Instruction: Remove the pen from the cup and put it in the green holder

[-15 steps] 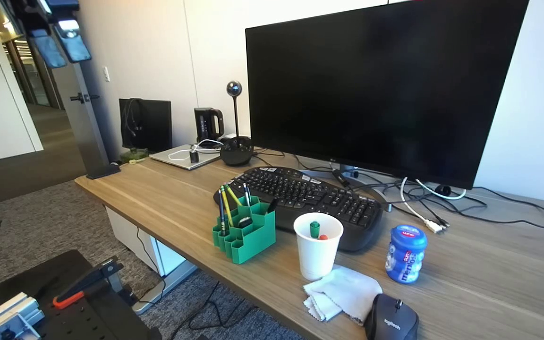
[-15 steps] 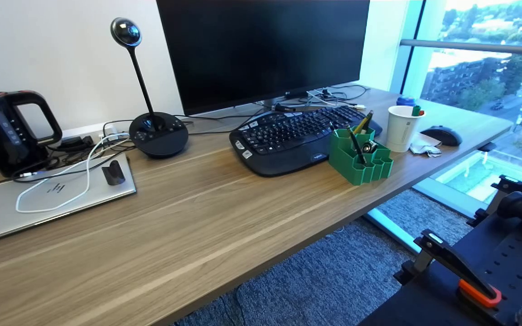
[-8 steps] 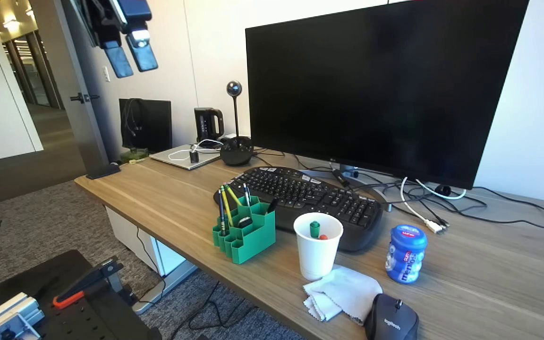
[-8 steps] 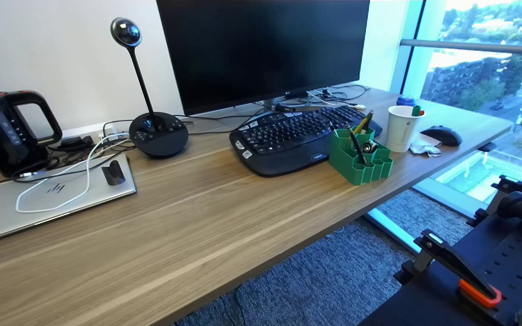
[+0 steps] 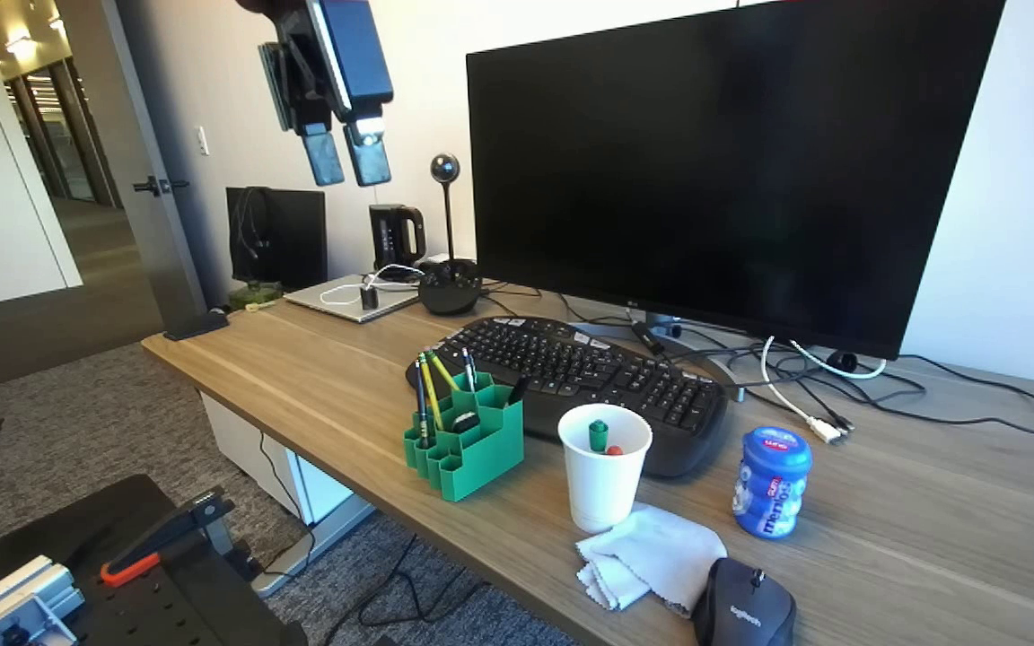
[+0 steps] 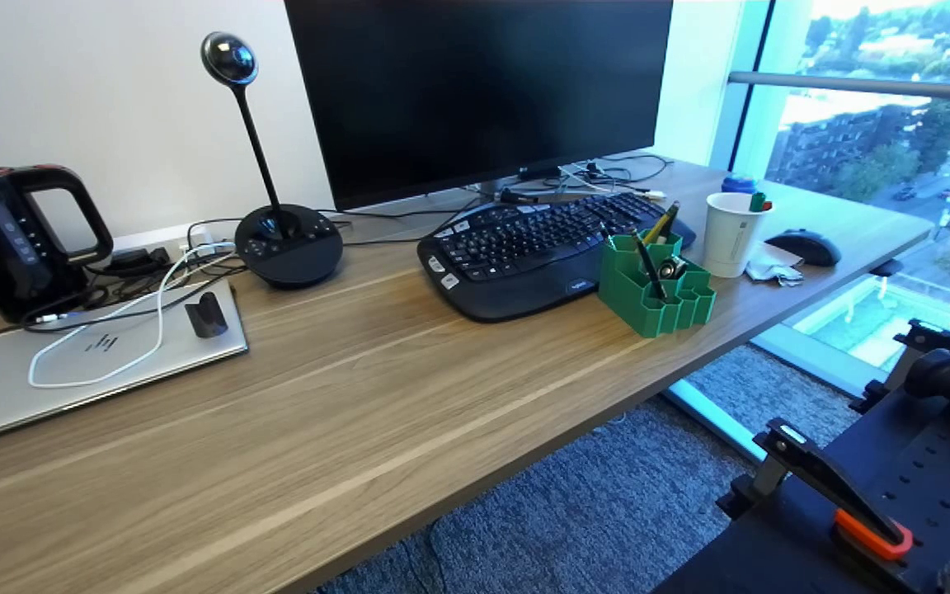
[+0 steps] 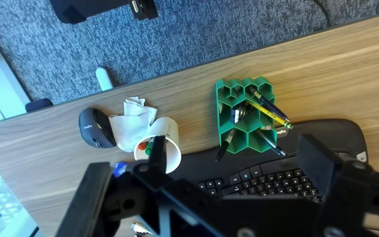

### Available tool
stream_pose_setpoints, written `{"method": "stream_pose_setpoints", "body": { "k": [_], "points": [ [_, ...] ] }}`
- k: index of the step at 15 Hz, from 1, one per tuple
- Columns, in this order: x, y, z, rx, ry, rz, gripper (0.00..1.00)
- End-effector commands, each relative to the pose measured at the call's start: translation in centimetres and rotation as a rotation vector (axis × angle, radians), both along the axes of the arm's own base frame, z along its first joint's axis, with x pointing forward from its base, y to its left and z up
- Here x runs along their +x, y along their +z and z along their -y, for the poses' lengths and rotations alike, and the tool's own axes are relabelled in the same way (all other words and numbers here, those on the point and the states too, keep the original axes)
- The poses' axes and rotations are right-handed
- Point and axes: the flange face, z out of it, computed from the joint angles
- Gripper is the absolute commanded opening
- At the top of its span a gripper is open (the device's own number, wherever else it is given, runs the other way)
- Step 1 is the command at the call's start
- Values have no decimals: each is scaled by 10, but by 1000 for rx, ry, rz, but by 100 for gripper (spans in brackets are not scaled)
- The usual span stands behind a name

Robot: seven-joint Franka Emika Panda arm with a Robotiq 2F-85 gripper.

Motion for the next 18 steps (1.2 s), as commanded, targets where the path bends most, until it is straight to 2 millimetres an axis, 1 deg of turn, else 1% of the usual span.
{"method": "stream_pose_setpoints", "body": {
  "k": [1,4,7,13,18],
  "points": [
    [25,-4,19,-14,-81,-4,100],
    [34,-4,35,-9,-128,0,100],
    [40,2,52,17,-173,7,100],
    [54,8,97,25,-258,25,100],
    [70,7,131,23,-328,31,100]
  ]
}}
